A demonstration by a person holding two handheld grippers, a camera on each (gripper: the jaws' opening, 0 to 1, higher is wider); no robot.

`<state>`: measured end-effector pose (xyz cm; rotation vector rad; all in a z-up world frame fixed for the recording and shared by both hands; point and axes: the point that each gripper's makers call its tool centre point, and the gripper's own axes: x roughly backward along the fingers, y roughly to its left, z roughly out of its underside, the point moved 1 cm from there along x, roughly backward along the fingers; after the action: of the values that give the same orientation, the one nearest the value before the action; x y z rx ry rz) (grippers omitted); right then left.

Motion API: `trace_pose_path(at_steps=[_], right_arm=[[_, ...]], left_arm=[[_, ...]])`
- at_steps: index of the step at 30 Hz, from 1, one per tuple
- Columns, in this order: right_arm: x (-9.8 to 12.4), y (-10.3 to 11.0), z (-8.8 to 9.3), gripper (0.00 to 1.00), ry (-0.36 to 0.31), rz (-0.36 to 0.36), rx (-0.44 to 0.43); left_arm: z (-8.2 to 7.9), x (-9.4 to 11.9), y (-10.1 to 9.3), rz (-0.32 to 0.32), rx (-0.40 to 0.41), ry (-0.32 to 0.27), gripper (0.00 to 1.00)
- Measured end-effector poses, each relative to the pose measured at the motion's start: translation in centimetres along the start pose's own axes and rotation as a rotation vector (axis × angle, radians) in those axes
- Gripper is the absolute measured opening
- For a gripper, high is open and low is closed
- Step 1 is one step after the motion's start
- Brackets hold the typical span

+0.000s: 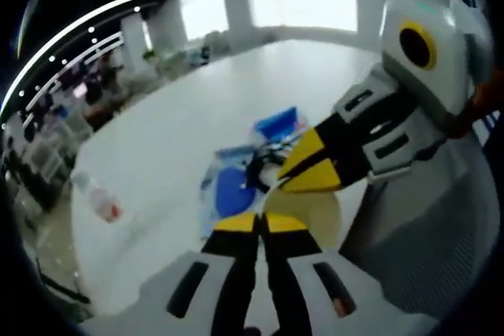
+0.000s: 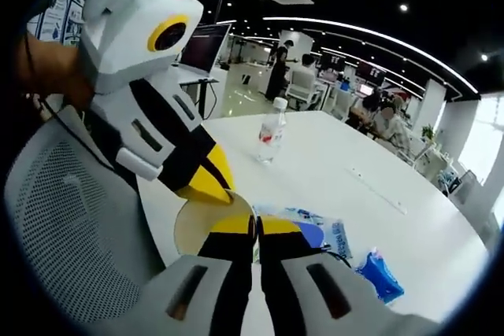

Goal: Arrange the tabletop items into an orderly group along one side of the table until the central work area is clear of visible clutter.

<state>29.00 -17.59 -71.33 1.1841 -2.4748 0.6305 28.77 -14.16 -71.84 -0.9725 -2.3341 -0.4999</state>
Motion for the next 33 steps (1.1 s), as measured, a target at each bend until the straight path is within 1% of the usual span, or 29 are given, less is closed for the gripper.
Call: trace_pose_path(at_steps=[1, 2, 3, 5, 8, 11, 15, 17, 19, 21, 22, 24, 28, 33], right_arm=[[0.0, 0.0, 0.1, 0.01, 0.002, 0.000, -0.007], [0.1, -0.2, 0.2, 0.01, 0.003, 0.002, -0.019], [0.1, -0.3, 0.3, 0.01, 0.004, 0.002, -0.028], [0.2, -0.4, 0.6, 0.01, 0.010, 0.001, -0.060], [0.2, -0.7, 0.9, 0.00, 0.017, 0.009, -0.071], [0.3, -1.0, 1.1, 0.00, 0.020, 0.009, -0.125], [0.3, -1.5, 1.4, 0.00, 0.024, 0.009, -0.181], [0.4, -1.7, 1.6, 0.00, 0.026, 0.010, -0.195], [0.4, -1.9, 1.9, 0.00, 0.033, 0.012, -0.212], [0.5, -2.0, 2.2, 0.00, 0.037, 0.013, -0.232], [0.5, -2.1, 2.3, 0.00, 0.042, 0.014, -0.245], [0.6, -2.3, 2.5, 0.00, 0.046, 0.016, -0.260], [0.7, -2.6, 2.9, 0.00, 0.058, 0.017, -0.290], [0.7, -2.9, 3.4, 0.00, 0.077, 0.018, -0.320]], left_arm=[[0.0, -0.1, -0.1, 0.003, -0.012, -0.002, 0.00], [-0.1, -0.1, -0.2, 0.007, -0.044, -0.016, 0.00], [-0.2, -0.1, -0.3, 0.007, -0.052, -0.023, 0.00], [-0.3, -0.1, -0.4, 0.017, -0.049, -0.033, 0.02], [-0.6, -0.1, -0.7, 0.029, -0.053, -0.050, 0.05], [-0.8, -0.2, -0.8, 0.032, -0.061, -0.066, 0.07], [-1.5, 0.1, -1.0, 0.035, -0.071, -0.120, 0.11], [-1.7, 0.2, -0.9, 0.029, -0.071, -0.138, 0.16], [-1.7, 0.3, -0.8, 0.030, -0.059, -0.151, 0.18], [-2.0, 0.7, -0.8, 0.037, -0.037, -0.178, 0.18], [-2.2, 0.9, -0.7, 0.035, -0.019, -0.205, 0.18], [-2.5, 1.3, -0.6, 0.039, 0.017, -0.239, 0.20], [-2.4, 1.9, -0.2, 0.046, 0.060, -0.267, 0.23], [-2.3, 2.8, 0.1, 0.035, 0.065, -0.295, 0.29]])
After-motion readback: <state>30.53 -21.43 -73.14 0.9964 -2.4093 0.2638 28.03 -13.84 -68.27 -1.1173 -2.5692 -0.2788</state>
